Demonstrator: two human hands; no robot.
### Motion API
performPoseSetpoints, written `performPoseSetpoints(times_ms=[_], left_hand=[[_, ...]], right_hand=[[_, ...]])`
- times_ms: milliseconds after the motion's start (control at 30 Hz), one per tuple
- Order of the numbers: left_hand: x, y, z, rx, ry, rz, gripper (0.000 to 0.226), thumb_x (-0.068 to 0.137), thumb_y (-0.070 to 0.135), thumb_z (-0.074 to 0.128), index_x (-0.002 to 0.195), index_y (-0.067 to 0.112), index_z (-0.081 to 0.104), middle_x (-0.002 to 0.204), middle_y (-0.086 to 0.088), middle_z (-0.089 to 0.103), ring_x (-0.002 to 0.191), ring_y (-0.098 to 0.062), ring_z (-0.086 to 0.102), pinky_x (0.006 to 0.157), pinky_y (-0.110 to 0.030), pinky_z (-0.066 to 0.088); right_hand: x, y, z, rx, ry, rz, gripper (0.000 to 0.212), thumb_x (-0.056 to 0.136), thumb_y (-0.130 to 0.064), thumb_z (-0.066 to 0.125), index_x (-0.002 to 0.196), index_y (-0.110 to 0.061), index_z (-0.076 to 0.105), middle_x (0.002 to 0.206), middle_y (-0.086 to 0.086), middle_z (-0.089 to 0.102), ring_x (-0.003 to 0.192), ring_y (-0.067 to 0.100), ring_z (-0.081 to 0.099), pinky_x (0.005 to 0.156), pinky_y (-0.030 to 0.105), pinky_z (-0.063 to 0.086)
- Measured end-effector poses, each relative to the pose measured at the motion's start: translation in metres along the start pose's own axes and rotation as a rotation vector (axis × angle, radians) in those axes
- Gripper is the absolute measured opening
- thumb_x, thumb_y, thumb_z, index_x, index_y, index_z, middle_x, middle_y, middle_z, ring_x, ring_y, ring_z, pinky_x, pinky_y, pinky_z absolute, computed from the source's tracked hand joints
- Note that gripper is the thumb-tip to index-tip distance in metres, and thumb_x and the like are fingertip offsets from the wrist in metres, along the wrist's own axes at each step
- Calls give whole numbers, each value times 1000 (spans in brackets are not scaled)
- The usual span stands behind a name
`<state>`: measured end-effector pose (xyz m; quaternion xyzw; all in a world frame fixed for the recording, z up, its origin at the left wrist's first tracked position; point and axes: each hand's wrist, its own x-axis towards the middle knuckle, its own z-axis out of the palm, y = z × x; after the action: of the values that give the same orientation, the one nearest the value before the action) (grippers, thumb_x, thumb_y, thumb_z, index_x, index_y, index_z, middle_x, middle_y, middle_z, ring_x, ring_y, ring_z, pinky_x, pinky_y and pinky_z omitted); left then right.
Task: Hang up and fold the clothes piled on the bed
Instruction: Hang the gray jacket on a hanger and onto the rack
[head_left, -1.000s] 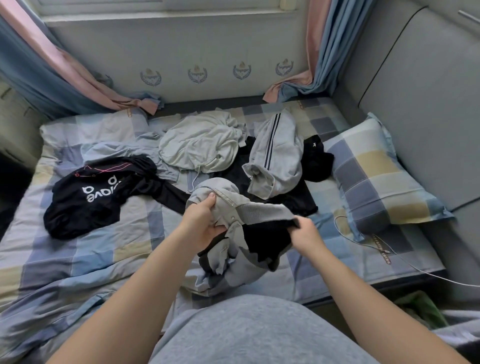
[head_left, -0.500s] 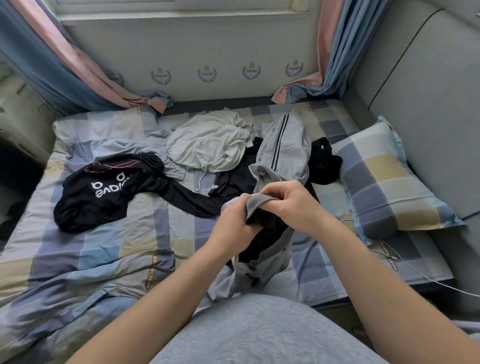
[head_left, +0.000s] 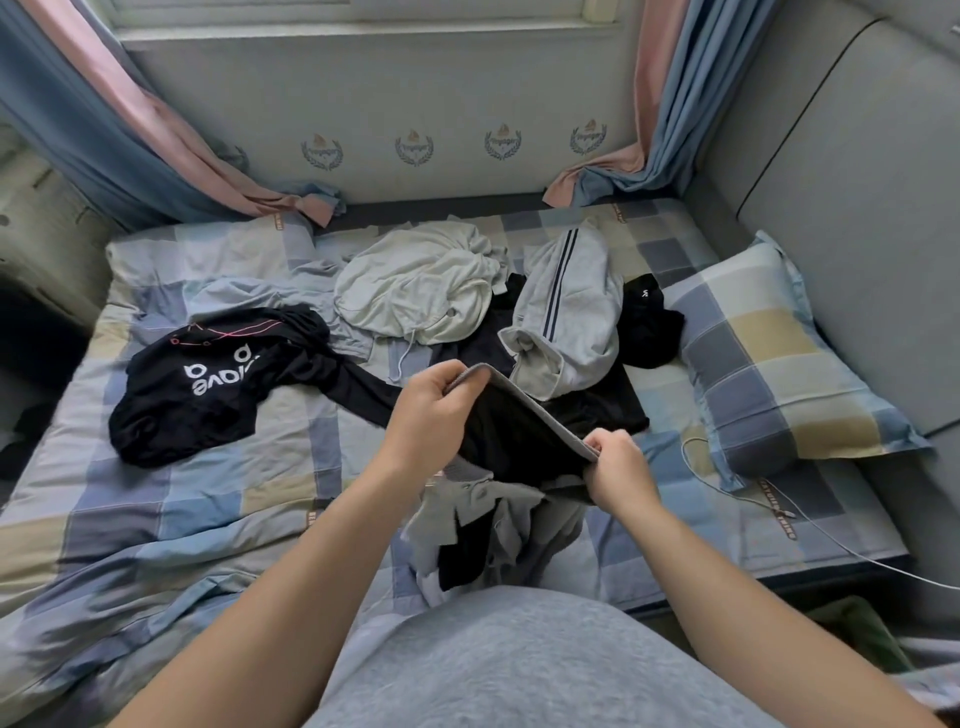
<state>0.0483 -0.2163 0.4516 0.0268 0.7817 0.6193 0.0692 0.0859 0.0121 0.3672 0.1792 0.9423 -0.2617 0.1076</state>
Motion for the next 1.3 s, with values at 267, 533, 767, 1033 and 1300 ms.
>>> performPoseSetpoints(times_ms=[267,533,767,1033,1300], left_hand=[[5,-5,-32,-211,272,-160,41,90,39,59,76,1,63,65,-7,55,63,-20,49,63,-38,38],[13,20,-51,-125,267,-55,31,98,39,53,85,14,68,75,-7,62,68,-25,55,61,-56,49],[14,32,-63,-147,139,-63,31,104,28,52,94,3,65,81,-10,60,76,-27,56,76,-51,50],[8,23,-64,-251,-176,-268,28,107,27,46,105,3,61,93,-15,60,86,-29,58,73,-39,52],[-9,4,-98,286,-720,9,24,81,32,81,82,21,59,53,12,53,49,-9,54,46,-21,41]], right_hand=[[15,-23,-62,632,-79,2,26,88,9,67,82,-16,64,82,5,64,75,19,64,64,31,54],[-14,-76,-153,1164,-296,-321,7,85,-21,70,92,-20,69,87,3,71,77,13,69,59,25,56],[-36,-89,-148,1071,-140,-132,28,101,-29,56,92,-21,82,102,7,78,93,22,75,65,25,58],[-90,-86,-119,1218,-129,196,38,103,-32,51,124,-5,68,118,15,72,109,29,70,93,42,56],[-176,-109,-83,1299,38,160,46,93,-33,62,115,7,66,111,27,69,102,39,67,86,41,56]])
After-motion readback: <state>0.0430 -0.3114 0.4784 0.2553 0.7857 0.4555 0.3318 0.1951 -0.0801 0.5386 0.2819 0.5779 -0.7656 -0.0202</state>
